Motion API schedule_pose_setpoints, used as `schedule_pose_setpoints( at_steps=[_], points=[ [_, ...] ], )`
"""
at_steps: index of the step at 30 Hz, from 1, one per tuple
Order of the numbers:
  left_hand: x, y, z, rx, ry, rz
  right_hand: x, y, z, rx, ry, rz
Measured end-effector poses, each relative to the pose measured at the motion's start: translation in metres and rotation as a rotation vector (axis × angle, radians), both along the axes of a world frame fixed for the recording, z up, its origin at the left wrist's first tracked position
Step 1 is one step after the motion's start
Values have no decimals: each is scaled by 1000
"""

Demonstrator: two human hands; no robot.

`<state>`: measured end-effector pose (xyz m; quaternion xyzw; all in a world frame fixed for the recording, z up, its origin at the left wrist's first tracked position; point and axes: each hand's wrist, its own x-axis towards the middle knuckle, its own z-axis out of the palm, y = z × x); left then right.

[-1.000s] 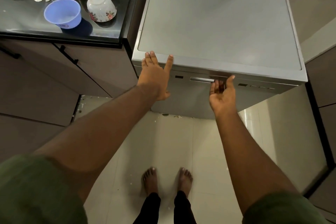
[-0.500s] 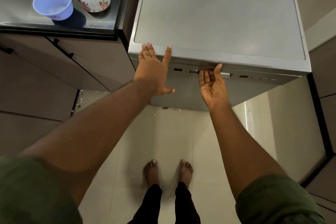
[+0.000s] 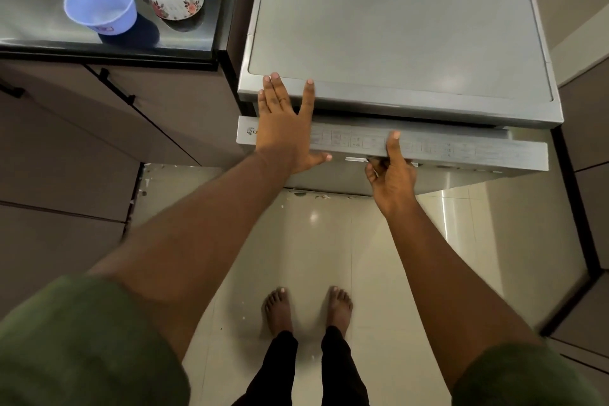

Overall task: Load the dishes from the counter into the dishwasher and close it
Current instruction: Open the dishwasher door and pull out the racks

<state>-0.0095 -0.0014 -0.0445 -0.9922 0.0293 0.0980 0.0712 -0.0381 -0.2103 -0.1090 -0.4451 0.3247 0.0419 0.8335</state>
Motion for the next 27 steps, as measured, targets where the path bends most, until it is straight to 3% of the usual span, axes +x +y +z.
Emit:
schedule_pose_setpoints(
  at_steps=[4,8,10,13,15,17,27],
  points=[
    [-29,-5,-25,-131,-63,14,-14,-3,4,-96,110,118],
    [-57,-4,-49,-232,-4,-11,-42,4,20,-312,306,511],
    [-67,-2,-55,-264,-2,-31,-58,10,23,-686,130,653],
    [-84,1,-59,-274,11,-49,-68,17,25,-1330,-346,571],
    [-95,1,-61,-262,16,-54,-62,17,25,-1588,-381,680],
    [-106,0,-63,-257,24,-61,-59,11,19,-1748,-249,943],
    [-172,-16,-72,-172,182,-15,-92,-7,1,-1808,-250,1363]
  ],
)
